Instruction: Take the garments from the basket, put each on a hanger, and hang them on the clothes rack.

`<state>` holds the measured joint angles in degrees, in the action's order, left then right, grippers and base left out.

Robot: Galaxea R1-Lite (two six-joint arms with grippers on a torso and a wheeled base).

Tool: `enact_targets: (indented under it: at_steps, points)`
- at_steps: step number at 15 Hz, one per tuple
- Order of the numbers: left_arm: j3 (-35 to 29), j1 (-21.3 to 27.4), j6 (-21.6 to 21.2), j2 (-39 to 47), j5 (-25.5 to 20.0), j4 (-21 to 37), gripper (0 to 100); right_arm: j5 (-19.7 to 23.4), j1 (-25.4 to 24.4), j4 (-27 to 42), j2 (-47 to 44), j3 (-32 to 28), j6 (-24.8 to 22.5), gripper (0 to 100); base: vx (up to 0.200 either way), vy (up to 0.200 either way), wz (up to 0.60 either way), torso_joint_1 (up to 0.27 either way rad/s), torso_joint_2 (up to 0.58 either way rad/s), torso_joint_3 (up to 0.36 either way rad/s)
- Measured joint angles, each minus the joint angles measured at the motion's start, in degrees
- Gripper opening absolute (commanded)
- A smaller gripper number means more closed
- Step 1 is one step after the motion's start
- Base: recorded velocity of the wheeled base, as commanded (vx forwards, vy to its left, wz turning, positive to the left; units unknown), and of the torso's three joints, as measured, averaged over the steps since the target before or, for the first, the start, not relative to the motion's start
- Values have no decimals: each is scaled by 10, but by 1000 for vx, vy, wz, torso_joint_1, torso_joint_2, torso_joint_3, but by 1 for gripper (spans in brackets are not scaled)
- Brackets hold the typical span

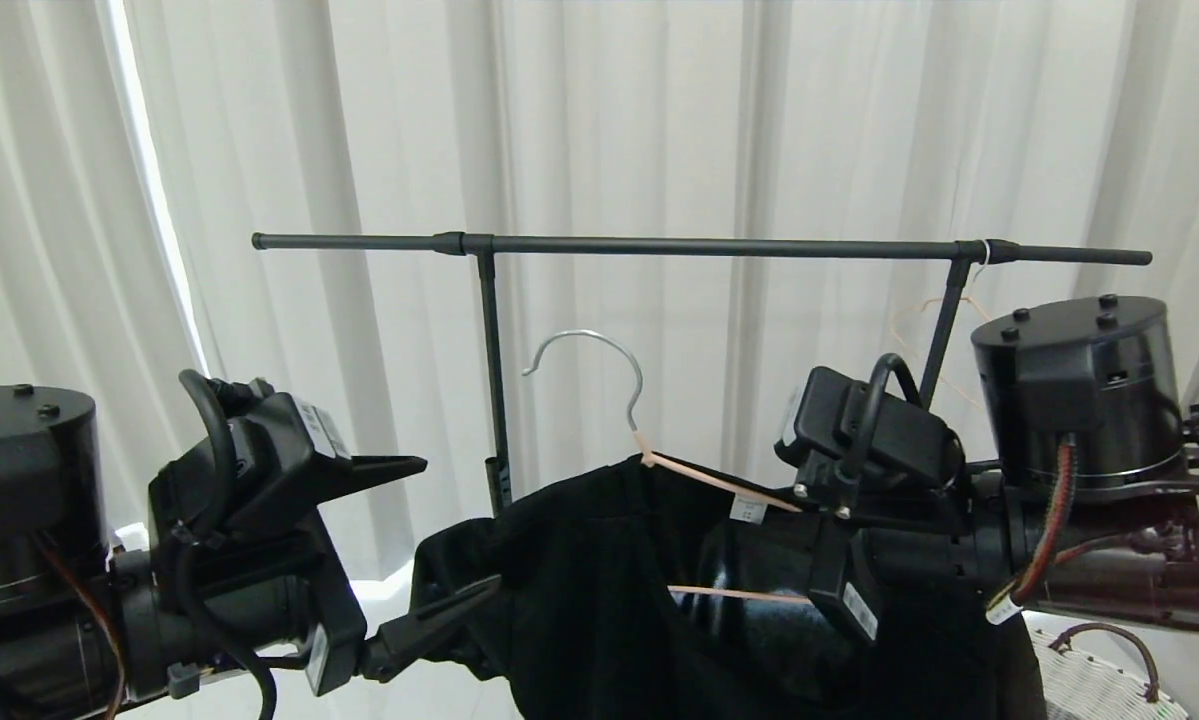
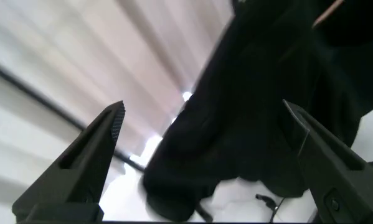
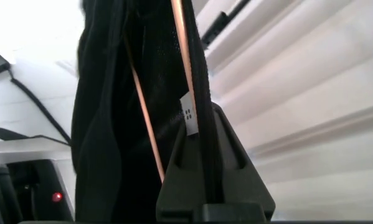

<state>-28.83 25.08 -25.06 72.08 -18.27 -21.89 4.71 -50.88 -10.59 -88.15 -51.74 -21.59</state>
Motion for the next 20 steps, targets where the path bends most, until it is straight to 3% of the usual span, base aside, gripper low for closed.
enact_targets:
  at_steps: [2, 7, 11, 16, 17, 20]
  points:
    - [13, -34, -1, -3, 0, 0, 100, 1, 7, -16, 18, 18, -3, 0, 0, 0, 0, 0, 0, 0]
    - [52, -189, -44, 37, -21, 1, 100, 18, 11, -57, 46, 45, -24, 0, 0, 0, 0, 0, 0, 0]
    - [68, -207, -62, 74, -27, 0, 100, 30, 5, -58, 60, 45, -26, 0, 0, 0, 0, 0, 0, 0]
    - [76, -205, -63, 83, -109, 0, 100, 26, -25, -69, 70, 44, -28, 0, 0, 0, 0, 0, 0, 0]
    - [76, -205, -63, 82, -111, 0, 0, 26, -26, -69, 70, 44, -28, 0, 0, 0, 0, 0, 0, 0]
    - [77, -209, -62, 83, -110, 0, 0, 25, -28, -69, 71, 45, -28, 0, 0, 0, 0, 0, 0, 0]
